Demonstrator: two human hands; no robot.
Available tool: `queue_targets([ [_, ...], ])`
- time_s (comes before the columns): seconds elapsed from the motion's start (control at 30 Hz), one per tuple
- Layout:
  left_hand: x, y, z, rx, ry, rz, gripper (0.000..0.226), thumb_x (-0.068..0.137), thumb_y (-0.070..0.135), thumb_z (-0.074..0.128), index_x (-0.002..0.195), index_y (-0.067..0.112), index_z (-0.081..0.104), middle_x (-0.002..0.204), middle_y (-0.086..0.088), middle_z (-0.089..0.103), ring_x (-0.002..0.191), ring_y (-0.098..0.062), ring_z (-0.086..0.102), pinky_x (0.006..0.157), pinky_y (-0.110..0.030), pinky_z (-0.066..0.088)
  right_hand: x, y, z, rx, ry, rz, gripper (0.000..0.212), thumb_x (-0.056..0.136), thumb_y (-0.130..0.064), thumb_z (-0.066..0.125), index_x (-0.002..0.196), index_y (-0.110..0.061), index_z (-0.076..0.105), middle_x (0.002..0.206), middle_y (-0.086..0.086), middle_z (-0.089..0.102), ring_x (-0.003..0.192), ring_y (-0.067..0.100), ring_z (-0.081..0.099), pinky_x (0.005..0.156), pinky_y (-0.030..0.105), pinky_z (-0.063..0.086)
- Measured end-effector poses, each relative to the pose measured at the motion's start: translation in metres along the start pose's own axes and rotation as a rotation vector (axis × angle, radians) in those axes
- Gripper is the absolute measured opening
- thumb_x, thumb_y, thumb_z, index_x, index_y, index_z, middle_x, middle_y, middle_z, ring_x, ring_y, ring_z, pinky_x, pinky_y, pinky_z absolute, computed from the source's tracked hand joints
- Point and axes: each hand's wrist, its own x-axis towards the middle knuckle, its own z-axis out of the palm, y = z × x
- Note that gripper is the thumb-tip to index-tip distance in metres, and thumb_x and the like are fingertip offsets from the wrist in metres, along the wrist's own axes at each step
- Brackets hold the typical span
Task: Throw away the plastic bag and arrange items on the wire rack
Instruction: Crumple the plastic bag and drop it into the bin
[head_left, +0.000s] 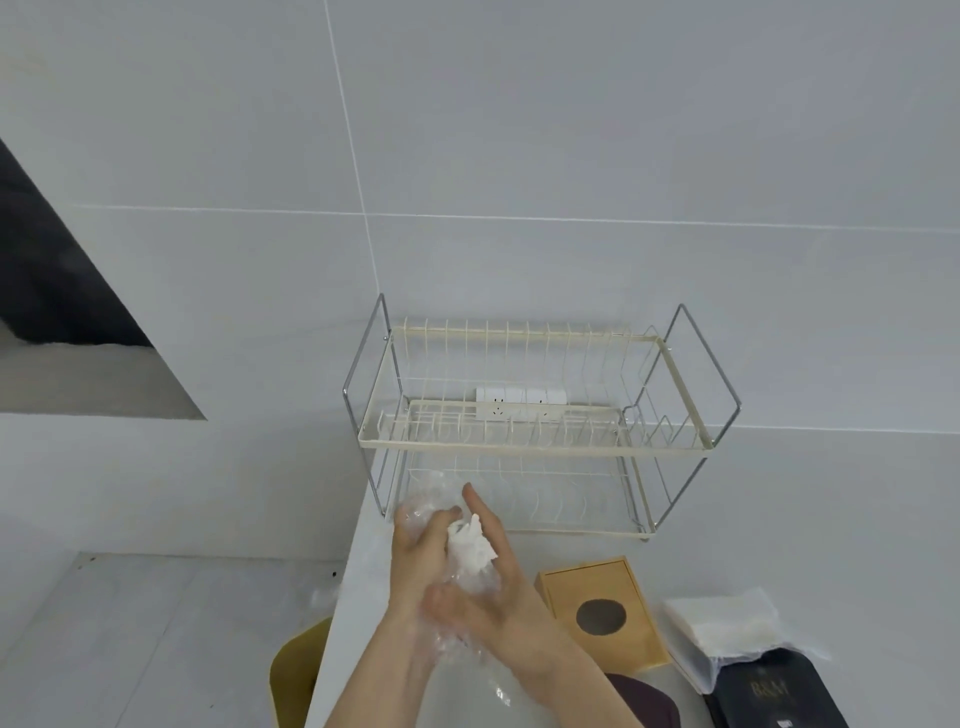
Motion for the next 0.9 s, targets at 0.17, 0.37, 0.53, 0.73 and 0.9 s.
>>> queue_targets([
  [0.17,-0.036,0.01,0.005,-0.089,-0.261,-0.018,0.045,0.087,0.054,0.062,0.102,0.013,0.075,0.105,-0.008,0.078,0.101,-0.027,0.073,0.096,-0.047,0.053,-0.002,-0.004,-0.003,0.216,0.274,-0.027,0.033,0.084,-0.028,0.082,0.114,-0.028,0.069,0.114,0.008,0.079,0.107,0.026,0.077,0.095,0.05,0.061],
  [0.37,-0.056,0.012,0.017,0.491,0.019,0.369,0.019,0.083,0.072,0.038,0.087,0.073,0.057,0.132,0.013,0.049,0.134,-0.015,0.038,0.116,-0.047,0.03,-0.009,-0.011,-0.019,0.203,0.419,0.014,0.021,0.087,-0.018,0.081,0.104,-0.015,0.07,0.099,0.017,0.078,0.089,0.033,0.077,0.076,0.037,0.06],
  [0.53,-0.06,-0.003,0.008,0.198,-0.131,0.173,0.06,0.077,0.084,0.045,0.133,0.061,0.045,0.16,0.016,0.026,0.148,-0.014,0.028,0.122,-0.049,0.023,-0.011,-0.006,-0.031,0.61,0.312,0.165,0.036,0.091,-0.023,0.073,0.122,-0.007,0.066,0.109,0.013,0.078,0.093,0.031,0.076,0.078,0.042,0.059],
  [0.73,-0.086,-0.01,0.033,-0.242,-0.126,0.061,0.07,0.066,0.069,0.065,0.124,0.029,0.068,0.122,0.001,0.073,0.116,-0.018,0.068,0.092,-0.039,0.053,-0.014,-0.006,-0.013,0.505,0.297,0.29,0.06,0.08,-0.036,0.075,0.131,-0.009,0.058,0.111,0.009,0.078,0.095,0.027,0.077,0.075,0.037,0.06],
  [0.9,-0.086,-0.007,0.03,-0.206,0.046,0.202,0.038,0.079,0.039,0.076,0.111,0.02,0.067,0.107,-0.001,0.075,0.099,-0.021,0.074,0.089,-0.047,0.059,-0.019,-0.011,-0.013,0.129,0.333,0.245,0.07,0.078,-0.049,0.073,0.136,-0.02,0.046,0.127,0.002,0.069,0.11,0.019,0.071,0.09,0.038,0.06],
])
